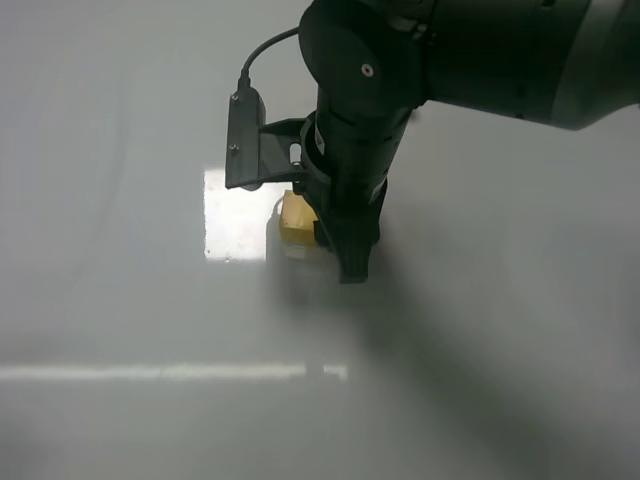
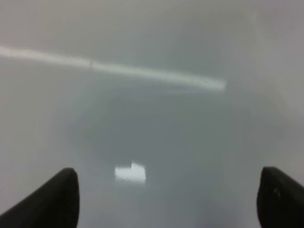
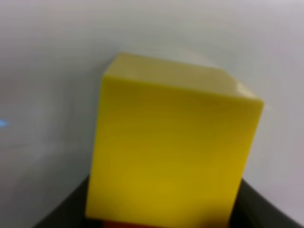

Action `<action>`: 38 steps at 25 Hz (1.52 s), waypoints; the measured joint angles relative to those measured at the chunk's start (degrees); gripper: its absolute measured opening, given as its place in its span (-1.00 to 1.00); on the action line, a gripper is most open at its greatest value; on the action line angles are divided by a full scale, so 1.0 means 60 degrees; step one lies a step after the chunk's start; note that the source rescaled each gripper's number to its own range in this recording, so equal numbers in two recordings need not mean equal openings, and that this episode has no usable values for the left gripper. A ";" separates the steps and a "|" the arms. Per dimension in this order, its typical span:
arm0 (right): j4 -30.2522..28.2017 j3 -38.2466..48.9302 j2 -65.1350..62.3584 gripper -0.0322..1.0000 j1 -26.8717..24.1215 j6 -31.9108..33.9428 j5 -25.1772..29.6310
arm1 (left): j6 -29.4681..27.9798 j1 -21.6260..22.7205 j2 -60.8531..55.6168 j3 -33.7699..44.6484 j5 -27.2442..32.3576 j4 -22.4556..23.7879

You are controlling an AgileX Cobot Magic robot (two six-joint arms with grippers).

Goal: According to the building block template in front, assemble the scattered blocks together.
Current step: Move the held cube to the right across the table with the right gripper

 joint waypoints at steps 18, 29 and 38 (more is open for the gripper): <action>0.0725 0.0000 0.0000 -0.75 0.0000 0.0911 -0.0338 | 0.0000 0.0000 0.0000 0.0000 -0.0019 0.0000; 0.1062 0.0000 0.0000 -0.22 0.0000 0.1655 -0.0886 | 0.0000 0.0000 0.0000 0.0000 -0.0019 0.0000; 0.0835 0.0000 0.0000 -0.44 0.0000 0.1420 -0.0715 | 0.0000 0.0000 0.0000 0.0000 -0.0019 0.0000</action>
